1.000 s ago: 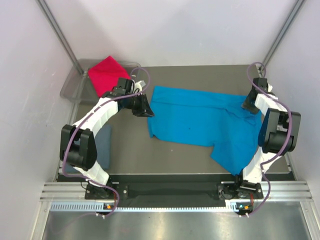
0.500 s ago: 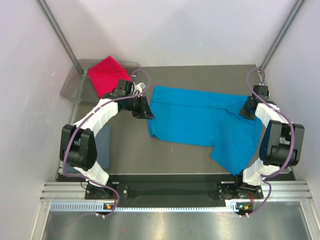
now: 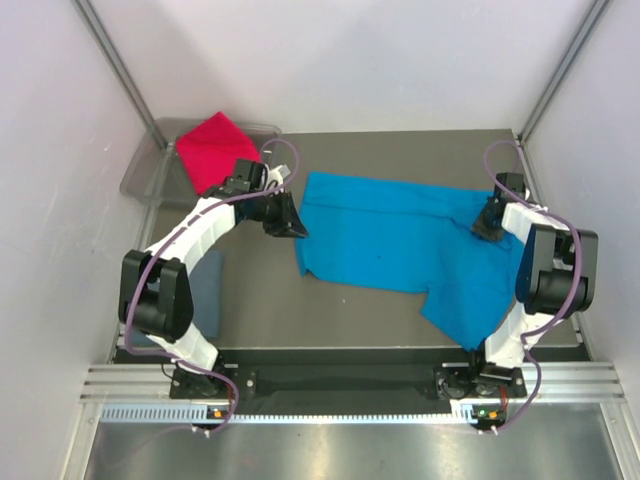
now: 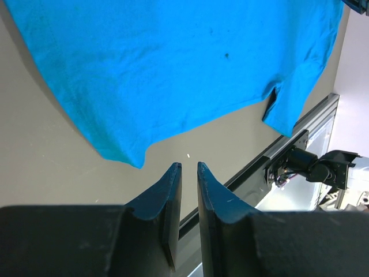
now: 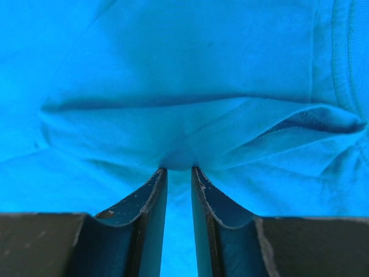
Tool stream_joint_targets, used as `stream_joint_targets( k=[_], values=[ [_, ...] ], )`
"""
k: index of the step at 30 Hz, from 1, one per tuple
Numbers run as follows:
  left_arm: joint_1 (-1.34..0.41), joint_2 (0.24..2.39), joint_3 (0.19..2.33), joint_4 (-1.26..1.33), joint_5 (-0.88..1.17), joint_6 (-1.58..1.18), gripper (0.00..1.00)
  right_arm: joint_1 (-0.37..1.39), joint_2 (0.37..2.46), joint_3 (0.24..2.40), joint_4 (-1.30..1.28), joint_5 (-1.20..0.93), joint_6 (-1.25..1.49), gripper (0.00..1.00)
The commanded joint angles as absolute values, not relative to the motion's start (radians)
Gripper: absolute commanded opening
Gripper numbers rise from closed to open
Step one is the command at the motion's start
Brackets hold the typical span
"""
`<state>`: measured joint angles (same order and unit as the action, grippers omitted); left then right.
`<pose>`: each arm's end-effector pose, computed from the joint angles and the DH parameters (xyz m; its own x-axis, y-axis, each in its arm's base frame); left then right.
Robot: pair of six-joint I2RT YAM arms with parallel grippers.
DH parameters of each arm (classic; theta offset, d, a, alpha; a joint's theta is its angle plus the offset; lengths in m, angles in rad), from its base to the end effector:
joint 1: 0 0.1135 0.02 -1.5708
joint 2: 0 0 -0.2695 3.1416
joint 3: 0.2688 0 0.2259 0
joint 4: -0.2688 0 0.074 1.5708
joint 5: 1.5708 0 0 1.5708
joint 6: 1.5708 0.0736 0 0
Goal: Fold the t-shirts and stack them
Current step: Fold the tshirt
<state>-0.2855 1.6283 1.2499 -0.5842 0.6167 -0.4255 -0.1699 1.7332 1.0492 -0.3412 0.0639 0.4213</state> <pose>0.3110 -0.1357 0.2478 -0.9430 -0.0742 -0.3245 0.1730 0.7236 -0.6682 0.3410 -0.0633 0.1623 -0.6865 0.5319 -0.4959 0.5283 0.8334 0.1624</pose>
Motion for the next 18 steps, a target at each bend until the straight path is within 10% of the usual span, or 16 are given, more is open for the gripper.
stream_joint_targets(
  k=[1,18],
  values=[
    [-0.276,1.577,1.253,-0.569,0.626,-0.426,0.22,-0.164,1.772,1.133,-0.308,0.104,0.41,0.24],
    [-0.272,1.574,1.266,-0.592,0.626,-0.425,0.22,-0.195,1.803,1.344,-0.411,0.103,0.374,0.45]
  ],
)
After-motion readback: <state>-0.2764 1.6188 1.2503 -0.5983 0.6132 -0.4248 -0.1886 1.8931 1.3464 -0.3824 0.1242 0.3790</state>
